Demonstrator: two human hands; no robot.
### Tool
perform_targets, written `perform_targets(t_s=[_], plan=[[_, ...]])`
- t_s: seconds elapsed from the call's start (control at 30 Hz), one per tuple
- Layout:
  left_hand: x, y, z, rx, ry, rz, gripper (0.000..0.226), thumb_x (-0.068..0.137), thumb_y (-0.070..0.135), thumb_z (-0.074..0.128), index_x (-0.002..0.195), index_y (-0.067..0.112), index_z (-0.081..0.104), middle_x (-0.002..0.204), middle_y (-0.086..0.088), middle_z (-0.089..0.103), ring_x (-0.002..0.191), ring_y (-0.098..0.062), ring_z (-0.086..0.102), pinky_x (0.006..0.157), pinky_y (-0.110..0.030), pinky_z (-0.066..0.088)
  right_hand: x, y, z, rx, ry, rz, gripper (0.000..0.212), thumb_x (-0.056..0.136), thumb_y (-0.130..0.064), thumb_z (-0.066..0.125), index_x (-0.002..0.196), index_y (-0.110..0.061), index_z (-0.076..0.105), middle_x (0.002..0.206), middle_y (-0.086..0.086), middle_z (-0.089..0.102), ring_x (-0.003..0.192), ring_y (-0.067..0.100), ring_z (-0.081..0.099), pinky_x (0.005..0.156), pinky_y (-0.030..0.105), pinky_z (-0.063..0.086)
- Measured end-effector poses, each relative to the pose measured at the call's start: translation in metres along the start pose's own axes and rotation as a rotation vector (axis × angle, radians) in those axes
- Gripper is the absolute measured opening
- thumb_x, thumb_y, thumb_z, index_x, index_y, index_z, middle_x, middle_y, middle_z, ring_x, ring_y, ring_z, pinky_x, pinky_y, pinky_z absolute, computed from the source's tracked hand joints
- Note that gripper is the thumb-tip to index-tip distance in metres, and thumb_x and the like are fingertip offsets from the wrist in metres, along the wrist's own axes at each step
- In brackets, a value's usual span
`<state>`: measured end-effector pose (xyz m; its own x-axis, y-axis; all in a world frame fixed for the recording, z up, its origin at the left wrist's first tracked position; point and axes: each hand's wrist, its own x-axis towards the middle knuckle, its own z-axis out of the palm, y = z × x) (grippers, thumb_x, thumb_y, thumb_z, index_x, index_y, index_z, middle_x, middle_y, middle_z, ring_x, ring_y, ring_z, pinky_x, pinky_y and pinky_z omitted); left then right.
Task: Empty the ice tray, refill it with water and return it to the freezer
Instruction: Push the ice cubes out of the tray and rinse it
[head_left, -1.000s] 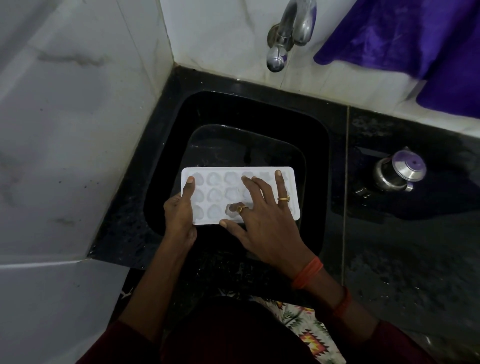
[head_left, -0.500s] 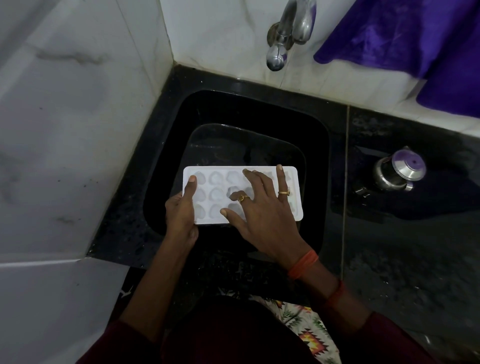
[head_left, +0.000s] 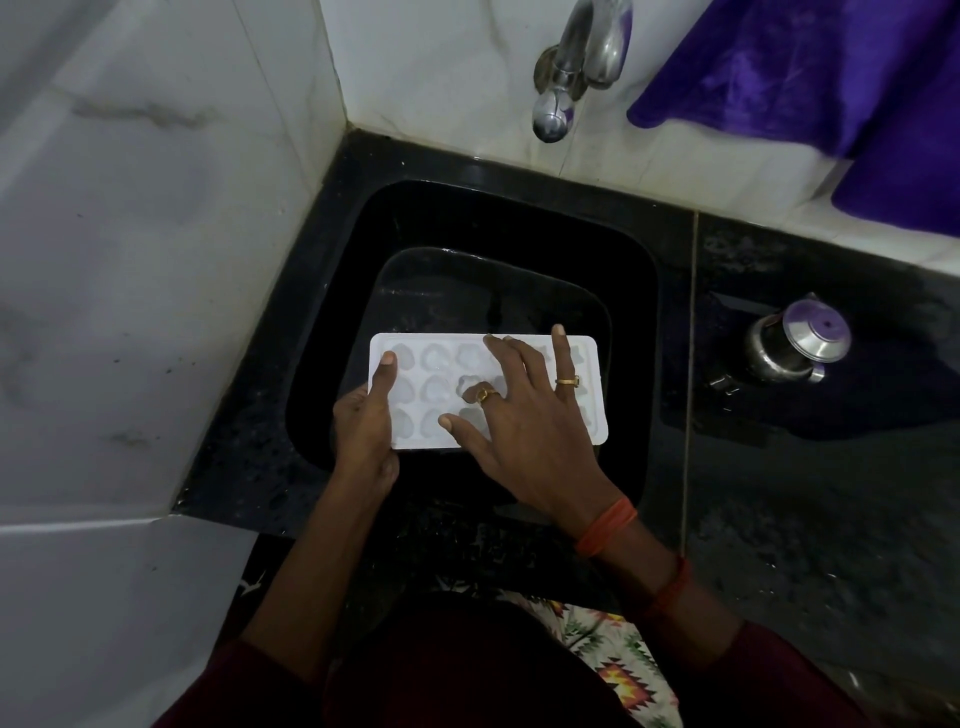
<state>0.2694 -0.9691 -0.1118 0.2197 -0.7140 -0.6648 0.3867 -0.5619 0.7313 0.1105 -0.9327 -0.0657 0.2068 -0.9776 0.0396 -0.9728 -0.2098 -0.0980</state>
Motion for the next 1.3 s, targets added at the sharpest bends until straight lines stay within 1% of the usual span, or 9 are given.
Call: perform_targets(t_s=[0.13,0.23,0.37,0.57,0.83,1.03,1.23,1.3], plan=[[0.001,-0.001,-0.001,0.008,0.008,-0.006,0.03,0.09,0.041,0.072,0.091,0.011,0.074,0.083,-0.004,0.079,0.071,-0.022,0.077,0.05,-0.029,0.058,0.002,-0.001,0.001,-0.013,-0.029,-0.003,0.063,0.099,-0.066,0.032,0.116,-0.021,0.073,0.15,0.011,0.047,0.145,0.026,0.036,0.124,0.057,-0.005],[0.001,0.0,-0.001,0.017,0.012,-0.004,0.031,0.091,0.042,0.072,0.09,0.011,0.074,0.082,-0.003,0.079,0.069,-0.021,0.077,0.049,-0.028,0.057,0.003,-0.001,0.0,-0.013,0.006,-0.014,0.063,0.099,-0.066,0.032,0.113,-0.022,0.074,0.15,0.011,0.048,0.144,0.025,0.037,0.124,0.057,-0.003],[0.0,0.002,-0.001,0.017,0.007,0.006,0.031,0.091,0.042,0.072,0.089,0.011,0.074,0.08,-0.003,0.079,0.069,-0.021,0.077,0.05,-0.029,0.058,0.004,-0.002,-0.002,-0.012,0.039,-0.016,0.064,0.099,-0.067,0.03,0.113,-0.022,0.074,0.15,0.01,0.048,0.144,0.024,0.037,0.124,0.056,-0.005],[-0.001,0.003,0.002,0.03,0.001,0.01,0.031,0.092,0.042,0.071,0.089,0.011,0.073,0.08,-0.003,0.079,0.068,-0.02,0.077,0.049,-0.028,0.057,0.006,-0.002,0.001,-0.022,-0.025,0.003,0.066,0.099,-0.068,0.025,0.116,-0.025,0.072,0.153,0.009,0.044,0.147,0.022,0.032,0.124,0.055,-0.009],[-0.001,0.004,0.003,0.03,0.006,0.001,0.03,0.091,0.041,0.071,0.088,0.011,0.074,0.078,-0.002,0.079,0.066,-0.019,0.076,0.048,-0.027,0.056,0.009,-0.001,0.002,-0.024,0.031,-0.01,0.064,0.099,-0.067,0.029,0.108,-0.024,0.075,0.151,0.009,0.046,0.146,0.024,0.035,0.124,0.056,-0.008],[0.001,0.005,0.004,0.032,0.002,0.001,0.031,0.091,0.042,0.071,0.086,0.011,0.073,0.079,-0.004,0.079,0.067,-0.021,0.077,0.05,-0.029,0.058,0.009,-0.001,0.003,-0.032,-0.035,-0.001,0.066,0.098,-0.068,0.026,0.113,-0.025,0.073,0.154,0.01,0.043,0.147,0.023,0.031,0.124,0.056,-0.008],[0.001,0.004,0.004,0.027,0.008,0.002,0.03,0.091,0.041,0.072,0.086,0.012,0.074,0.076,-0.003,0.078,0.065,-0.019,0.076,0.048,-0.027,0.056,0.012,-0.001,0.003,-0.016,0.037,0.0,0.066,0.099,-0.068,0.028,0.105,-0.024,0.076,0.152,0.009,0.046,0.146,0.023,0.034,0.124,0.056,-0.006],[0.001,0.004,0.003,0.032,0.016,0.001,0.031,0.09,0.041,0.073,0.087,0.011,0.074,0.077,-0.003,0.078,0.065,-0.019,0.076,0.048,-0.027,0.056,0.013,-0.001,0.003,-0.015,0.028,0.003,0.065,0.099,-0.068,0.028,0.105,-0.024,0.077,0.152,0.009,0.046,0.147,0.023,0.034,0.124,0.056,-0.007]])
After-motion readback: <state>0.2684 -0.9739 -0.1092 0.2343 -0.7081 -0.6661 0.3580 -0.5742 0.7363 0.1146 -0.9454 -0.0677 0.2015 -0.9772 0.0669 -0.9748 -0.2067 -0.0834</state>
